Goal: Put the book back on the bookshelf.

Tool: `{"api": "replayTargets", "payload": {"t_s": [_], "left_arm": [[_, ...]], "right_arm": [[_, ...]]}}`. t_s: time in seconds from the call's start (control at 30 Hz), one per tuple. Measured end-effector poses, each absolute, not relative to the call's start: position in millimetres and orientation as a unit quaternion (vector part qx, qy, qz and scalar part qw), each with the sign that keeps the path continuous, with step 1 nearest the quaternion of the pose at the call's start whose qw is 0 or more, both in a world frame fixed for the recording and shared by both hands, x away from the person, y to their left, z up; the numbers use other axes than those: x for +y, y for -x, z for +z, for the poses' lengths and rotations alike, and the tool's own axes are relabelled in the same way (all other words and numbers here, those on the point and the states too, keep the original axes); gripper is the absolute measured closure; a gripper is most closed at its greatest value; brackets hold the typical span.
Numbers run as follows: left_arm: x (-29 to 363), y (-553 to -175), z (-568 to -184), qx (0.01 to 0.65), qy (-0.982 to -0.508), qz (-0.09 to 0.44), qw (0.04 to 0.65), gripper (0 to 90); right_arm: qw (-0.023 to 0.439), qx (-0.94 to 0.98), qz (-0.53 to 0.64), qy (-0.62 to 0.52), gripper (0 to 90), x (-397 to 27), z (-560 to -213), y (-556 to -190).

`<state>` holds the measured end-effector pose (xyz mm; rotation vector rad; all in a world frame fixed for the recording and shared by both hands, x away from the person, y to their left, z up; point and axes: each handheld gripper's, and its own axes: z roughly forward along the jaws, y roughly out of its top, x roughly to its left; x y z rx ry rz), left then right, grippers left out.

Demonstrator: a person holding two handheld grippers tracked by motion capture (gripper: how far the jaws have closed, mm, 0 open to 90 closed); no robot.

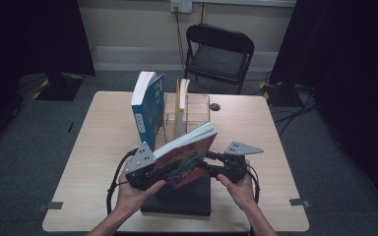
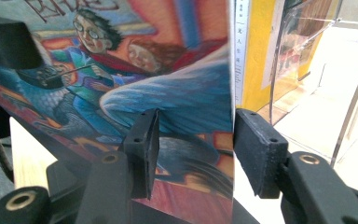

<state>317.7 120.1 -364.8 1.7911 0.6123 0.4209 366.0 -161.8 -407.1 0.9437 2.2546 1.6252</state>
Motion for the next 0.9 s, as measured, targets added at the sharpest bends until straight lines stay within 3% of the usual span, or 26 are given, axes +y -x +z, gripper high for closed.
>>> {"api": "replayTargets", "payload": {"t_s": [0.57, 0.9], "left_arm": [[151, -326, -367, 0.321, -0.737, 0.152, 0.575, 74.6], [169, -325, -365, 0.336, -0.734, 0.172, 0.564, 74.7]], "right_arm": [[0.127, 0.758, 0.523, -0.368, 40.0, -198, -417, -362], [0.138, 0.764, 0.475, -0.413, 36.3, -236, -440, -356]]}}
